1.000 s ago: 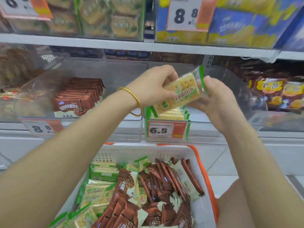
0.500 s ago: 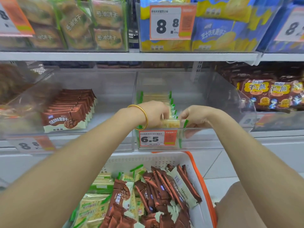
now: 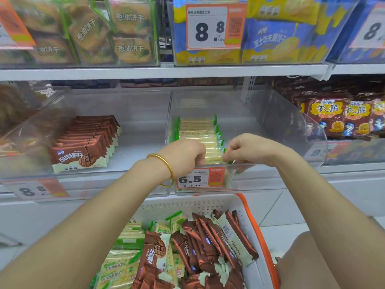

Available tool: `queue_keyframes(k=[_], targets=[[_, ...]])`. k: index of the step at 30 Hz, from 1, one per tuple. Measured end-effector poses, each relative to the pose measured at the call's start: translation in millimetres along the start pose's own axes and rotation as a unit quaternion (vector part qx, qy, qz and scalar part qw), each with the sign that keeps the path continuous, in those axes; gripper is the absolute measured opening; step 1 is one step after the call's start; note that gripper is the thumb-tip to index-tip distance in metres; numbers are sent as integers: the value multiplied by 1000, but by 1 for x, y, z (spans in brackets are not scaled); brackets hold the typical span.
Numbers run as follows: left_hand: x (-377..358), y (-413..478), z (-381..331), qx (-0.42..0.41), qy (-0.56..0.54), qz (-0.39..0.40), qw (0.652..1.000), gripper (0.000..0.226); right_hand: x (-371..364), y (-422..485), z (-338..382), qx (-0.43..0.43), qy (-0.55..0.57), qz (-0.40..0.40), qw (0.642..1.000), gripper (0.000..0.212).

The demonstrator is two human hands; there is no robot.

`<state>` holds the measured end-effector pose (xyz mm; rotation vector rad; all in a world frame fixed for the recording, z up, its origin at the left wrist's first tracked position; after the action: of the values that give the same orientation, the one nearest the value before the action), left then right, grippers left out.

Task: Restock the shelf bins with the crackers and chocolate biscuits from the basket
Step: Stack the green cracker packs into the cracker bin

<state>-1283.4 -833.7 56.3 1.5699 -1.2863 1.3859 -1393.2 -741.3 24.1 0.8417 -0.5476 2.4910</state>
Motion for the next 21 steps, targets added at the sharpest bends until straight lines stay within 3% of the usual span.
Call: queue_keyframes(k=[4, 7, 10, 13, 16, 21], targets=[[5, 3, -2, 24, 19, 1, 1000, 39, -5, -3, 12, 13, -49, 33, 998, 16], [22, -8, 3, 26, -42, -70, 996, 44, -3, -6, 15, 2, -126, 14, 992, 16], [40, -51, 15, -26, -203, -224, 953, 42, 19, -21, 33, 45, -274, -133, 952, 15], [27, -98, 43, -23, -303, -282, 910, 37, 8, -61, 66, 154, -135, -240, 949, 9], [-12, -126, 87, 50, -343, -271, 898, 38, -53, -79, 85, 213, -9, -134, 968, 14], [-108, -142, 179, 208, -354, -113, 905, 49, -185, -47, 60, 194, -62, 100, 974, 6]])
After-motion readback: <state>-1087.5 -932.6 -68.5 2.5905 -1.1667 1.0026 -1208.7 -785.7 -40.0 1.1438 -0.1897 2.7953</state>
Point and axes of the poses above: each hand's wrist, its own y-axis towards the middle knuckle, its own x-axis out of the back of the hand, z = x × y, the point moved 8 cm from there along y, towards the middle knuckle, and after that the axes turned 8 degrees about x, right-handed, at the moved point
